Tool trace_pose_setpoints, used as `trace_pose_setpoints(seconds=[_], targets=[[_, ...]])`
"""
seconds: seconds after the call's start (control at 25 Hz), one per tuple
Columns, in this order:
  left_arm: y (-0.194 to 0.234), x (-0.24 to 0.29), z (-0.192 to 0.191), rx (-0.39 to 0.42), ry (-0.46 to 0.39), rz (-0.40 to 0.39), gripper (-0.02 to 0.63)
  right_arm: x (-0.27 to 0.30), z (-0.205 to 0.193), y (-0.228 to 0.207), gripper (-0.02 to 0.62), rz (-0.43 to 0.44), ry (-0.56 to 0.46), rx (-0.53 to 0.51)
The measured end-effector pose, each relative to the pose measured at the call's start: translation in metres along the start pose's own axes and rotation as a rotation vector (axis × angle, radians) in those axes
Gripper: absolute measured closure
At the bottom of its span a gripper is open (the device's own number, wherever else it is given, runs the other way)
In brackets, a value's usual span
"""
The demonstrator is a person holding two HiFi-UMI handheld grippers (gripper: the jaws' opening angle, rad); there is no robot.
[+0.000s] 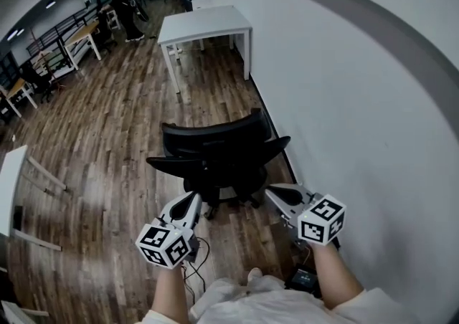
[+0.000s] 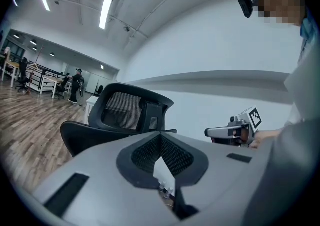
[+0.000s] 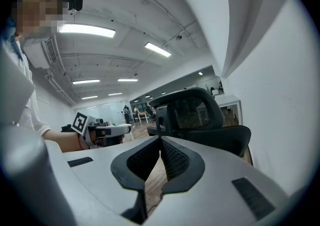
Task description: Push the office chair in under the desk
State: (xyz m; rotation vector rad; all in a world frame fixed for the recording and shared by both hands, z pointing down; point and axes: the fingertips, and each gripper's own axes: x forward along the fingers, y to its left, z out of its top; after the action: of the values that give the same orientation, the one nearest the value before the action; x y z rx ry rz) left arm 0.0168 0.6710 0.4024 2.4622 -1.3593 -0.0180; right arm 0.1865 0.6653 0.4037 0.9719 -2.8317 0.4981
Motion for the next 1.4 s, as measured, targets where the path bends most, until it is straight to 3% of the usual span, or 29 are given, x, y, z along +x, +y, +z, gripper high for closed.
trace_pose_setpoints(seconds=[0.32,0.76,1.04,1.4], targets=[[0.013,0.014,-0.01,0.007,0.02,0.03,0.604,0.015,-0.004,-0.019,0.56,0.049,0.01,-0.012],[0.053,0.032,0.008,0.02,0.019,0.016,0.604,0.035,0.01,-0.052,0.56,0.012,0.006,0.01],[0.08,0.033,0.014,0.068,0.063,0.035,0.603,0.046,0.013,-0.064,0.56,0.006,0.027,0.004],[0.101,0.041,0.011,0.156,0.159,0.043,0.596,0.06,0.015,-0.084,0.56,0.019,0.115,-0.126]])
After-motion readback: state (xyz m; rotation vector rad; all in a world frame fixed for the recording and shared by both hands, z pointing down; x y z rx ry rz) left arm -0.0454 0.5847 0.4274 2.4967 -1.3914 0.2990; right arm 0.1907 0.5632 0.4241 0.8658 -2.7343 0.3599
